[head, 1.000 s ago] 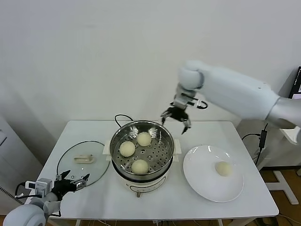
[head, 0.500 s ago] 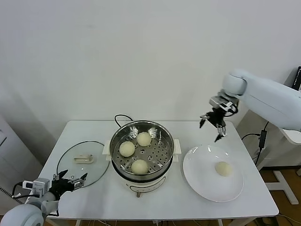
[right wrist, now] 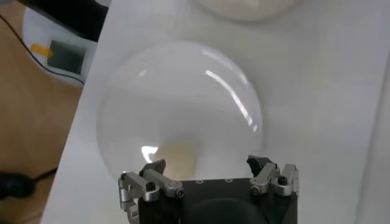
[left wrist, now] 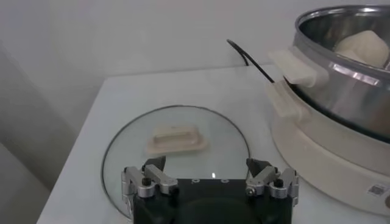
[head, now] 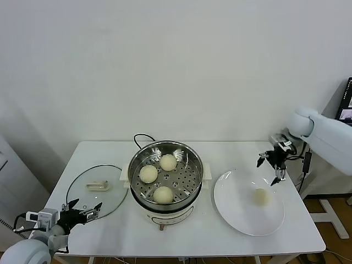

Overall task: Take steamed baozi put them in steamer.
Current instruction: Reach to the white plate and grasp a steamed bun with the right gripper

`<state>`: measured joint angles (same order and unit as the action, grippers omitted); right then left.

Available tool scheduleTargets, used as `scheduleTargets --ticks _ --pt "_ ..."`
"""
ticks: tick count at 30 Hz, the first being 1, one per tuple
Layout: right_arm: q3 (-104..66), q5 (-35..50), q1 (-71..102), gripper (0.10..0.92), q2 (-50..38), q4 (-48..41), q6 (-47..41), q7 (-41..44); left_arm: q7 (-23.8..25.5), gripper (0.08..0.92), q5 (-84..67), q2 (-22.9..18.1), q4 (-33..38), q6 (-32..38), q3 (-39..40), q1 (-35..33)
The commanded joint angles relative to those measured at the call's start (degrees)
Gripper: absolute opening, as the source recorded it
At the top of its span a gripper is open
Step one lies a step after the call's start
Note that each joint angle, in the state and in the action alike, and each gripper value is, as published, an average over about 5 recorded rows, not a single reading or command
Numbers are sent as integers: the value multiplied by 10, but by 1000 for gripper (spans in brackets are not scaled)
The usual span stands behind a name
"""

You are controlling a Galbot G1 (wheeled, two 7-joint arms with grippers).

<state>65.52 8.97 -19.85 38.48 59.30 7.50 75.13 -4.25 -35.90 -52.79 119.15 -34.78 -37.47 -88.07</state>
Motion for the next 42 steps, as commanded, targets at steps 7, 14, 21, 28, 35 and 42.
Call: scheduleTargets --ticks 7,14,21,28,35,42 --pt "-35 -18 99 823 -21 1 -20 -67 0 823 0 -1 -1 1 2 0" --pt "-52 -33 121 823 -23 -2 -22 -86 0 823 0 0 0 0 4 1" --pt "-67 -36 138 823 -20 -2 -25 -105 0 823 1 0 1 0 7 2" --pt "-82 -52 155 817 -12 -9 -27 -115 0 823 1 -1 2 -1 8 0" --pt "-102 -69 175 686 -8 -14 -30 -122 0 823 3 -1 2 -1 9 0" --pt "-113 -63 185 533 -8 -11 -33 -124 -1 823 3 -2 3 -2 9 0"
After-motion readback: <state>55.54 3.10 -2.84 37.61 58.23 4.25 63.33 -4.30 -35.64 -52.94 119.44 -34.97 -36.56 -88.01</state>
